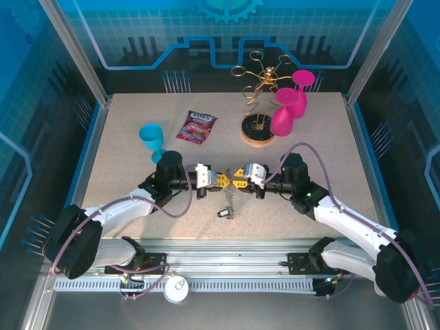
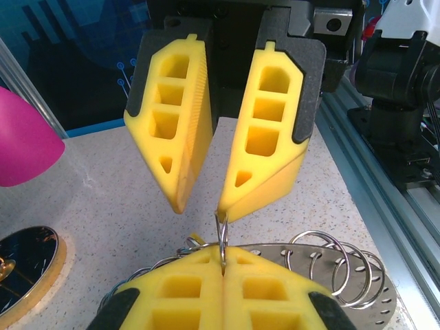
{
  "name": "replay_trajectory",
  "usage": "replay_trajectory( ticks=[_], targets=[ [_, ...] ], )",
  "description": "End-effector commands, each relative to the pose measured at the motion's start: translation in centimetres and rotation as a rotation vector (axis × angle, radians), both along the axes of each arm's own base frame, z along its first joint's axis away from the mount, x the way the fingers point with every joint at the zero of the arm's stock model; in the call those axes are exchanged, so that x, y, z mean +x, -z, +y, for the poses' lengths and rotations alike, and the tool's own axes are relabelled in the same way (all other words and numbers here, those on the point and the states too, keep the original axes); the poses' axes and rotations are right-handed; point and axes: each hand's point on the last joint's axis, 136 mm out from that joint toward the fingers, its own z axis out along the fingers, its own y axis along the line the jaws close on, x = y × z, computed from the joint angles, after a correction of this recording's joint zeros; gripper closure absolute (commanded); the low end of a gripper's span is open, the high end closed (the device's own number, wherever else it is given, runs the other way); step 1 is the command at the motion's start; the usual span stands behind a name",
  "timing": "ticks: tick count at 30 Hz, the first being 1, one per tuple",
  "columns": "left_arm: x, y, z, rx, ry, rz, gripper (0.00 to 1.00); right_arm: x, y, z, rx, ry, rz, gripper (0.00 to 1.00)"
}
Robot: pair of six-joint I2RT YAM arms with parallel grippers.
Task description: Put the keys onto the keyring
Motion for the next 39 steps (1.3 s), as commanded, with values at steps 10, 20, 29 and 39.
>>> replay_trajectory(
  ticks=[10,20,29,39],
  targets=[
    [-0.3,-1.7,-0.1,-0.018,0.015,-0.096,1.0,-0.1,-0.6,-1.0,0.033,0.011,-0.034,0.72],
    [-0.4,-1.6,-0.2,-0.017,0.027,-0.088,1.0,-0.7,-0.6,0.4,0.04,-0.079,0.018,0.7],
    [-0.6,-1.5,-0.4,-0.019,0.038,-0.084,1.0,-0.2,-0.9,1.0,0.057,-0.093,0.01,0.77],
    [0.3,-1.7,-0.3,-0.02,-0.008,-0.07,1.0,0.2,-0.8,1.3,0.016,-0.088,0.009,1.0]
  ],
)
